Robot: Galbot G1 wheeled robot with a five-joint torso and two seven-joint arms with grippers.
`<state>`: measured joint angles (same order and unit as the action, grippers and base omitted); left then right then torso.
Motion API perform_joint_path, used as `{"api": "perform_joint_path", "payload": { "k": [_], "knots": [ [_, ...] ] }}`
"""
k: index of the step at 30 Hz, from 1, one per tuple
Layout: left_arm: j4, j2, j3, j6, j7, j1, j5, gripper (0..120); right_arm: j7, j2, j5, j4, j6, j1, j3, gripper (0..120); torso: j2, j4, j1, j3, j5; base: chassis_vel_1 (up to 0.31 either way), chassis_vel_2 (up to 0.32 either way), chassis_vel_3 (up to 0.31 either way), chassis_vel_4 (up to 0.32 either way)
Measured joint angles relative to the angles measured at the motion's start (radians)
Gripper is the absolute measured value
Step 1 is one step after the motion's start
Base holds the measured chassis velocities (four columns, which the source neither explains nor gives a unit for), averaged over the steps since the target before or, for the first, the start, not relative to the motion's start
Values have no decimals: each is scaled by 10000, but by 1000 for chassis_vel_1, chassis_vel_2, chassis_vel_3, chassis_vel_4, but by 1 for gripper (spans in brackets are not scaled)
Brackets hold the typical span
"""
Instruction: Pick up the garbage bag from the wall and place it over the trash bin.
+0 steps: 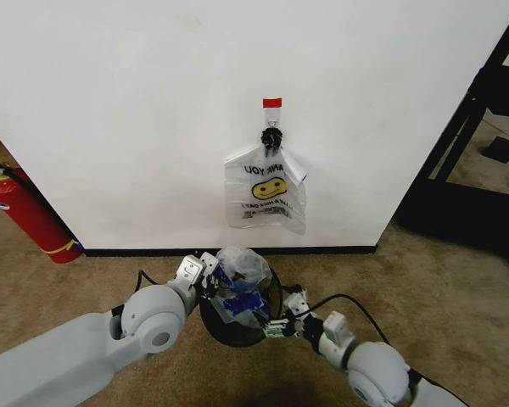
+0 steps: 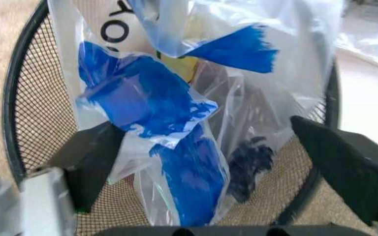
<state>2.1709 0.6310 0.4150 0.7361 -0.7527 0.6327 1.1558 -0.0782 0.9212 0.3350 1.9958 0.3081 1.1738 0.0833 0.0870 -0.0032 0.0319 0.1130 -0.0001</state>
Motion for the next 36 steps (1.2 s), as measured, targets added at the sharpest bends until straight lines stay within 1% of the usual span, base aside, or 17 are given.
{"api": "perform_joint_path", "payload": {
  "k": [1,4,6,7,10,11,12,14,15,17,19,20,21,23,25,32,36],
  "knots": [
    [0,-2,5,0,0,-3,2,5,7,12,-25,-27,28,-55,49,89,0,0,0,0,-1,0,0,0,0],
    [0,-29,33,-2,4,-34,53,5,38,43,-183,-219,340,-362,338,74,0,1,0,0,0,0,0,0,0],
    [0,-35,36,-3,4,-34,67,5,49,15,-197,-239,421,-396,362,71,0,1,0,0,0,0,0,0,0],
    [5,-39,39,-4,4,-33,80,5,62,-40,-200,-250,494,-414,370,64,0,1,0,0,0,0,0,0,0],
    [14,-33,40,-7,5,-18,87,5,123,-192,-83,-209,631,-373,339,52,0,1,0,0,0,0,0,0,0],
    [12,-25,40,-7,5,-17,91,5,126,-227,-59,-170,639,-336,324,47,0,1,0,0,0,0,0,0,0],
    [12,-25,40,-7,5,-17,91,5,126,-227,-59,-170,639,-336,324,47,0,1,0,0,0,0,0,0,0],
    [-14,-9,39,-9,4,-17,106,5,134,-259,-31,-105,654,-261,301,41,0,0,0,-1,0,0,0,0,0],
    [-28,4,39,-9,-13,-19,150,5,137,-268,-35,-78,654,-220,290,34,0,0,0,-1,0,0,0,0,0],
    [-28,31,39,-9,-60,-20,244,5,162,-258,-45,-56,651,-192,278,26,0,1,0,-1,0,0,0,0,0],
    [-28,42,39,-8,-73,-20,264,5,168,-253,-48,-51,648,-188,278,24,0,1,0,-1,0,0,0,0,0],
    [-32,68,33,-8,-119,-17,336,5,177,-246,-50,-40,641,-184,278,18,0,1,0,-1,0,0,0,0,0],
    [-36,76,30,-8,-134,-17,359,5,180,-245,-50,-37,640,-184,278,18,0,1,0,-1,0,0,0,0,0],
    [-101,127,-7,-9,-270,-17,578,5,212,-251,-40,52,629,-185,294,6,0,1,0,0,0,0,0,0,0],
    [-179,153,-35,-9,-347,-27,692,5,246,-266,-4,181,627,-176,300,0,0,1,0,0,0,0,0,0,0],
    [-290,233,-129,-9,-493,-44,969,5,281,-428,68,545,612,8,292,0,0,2,0,-1,1,0,0,0,0],
    [-493,451,-216,-8,-723,-206,1298,5,222,-826,2,1002,351,273,240,0,0,1,0,-1,2,0,0,0,0]
  ]
}}
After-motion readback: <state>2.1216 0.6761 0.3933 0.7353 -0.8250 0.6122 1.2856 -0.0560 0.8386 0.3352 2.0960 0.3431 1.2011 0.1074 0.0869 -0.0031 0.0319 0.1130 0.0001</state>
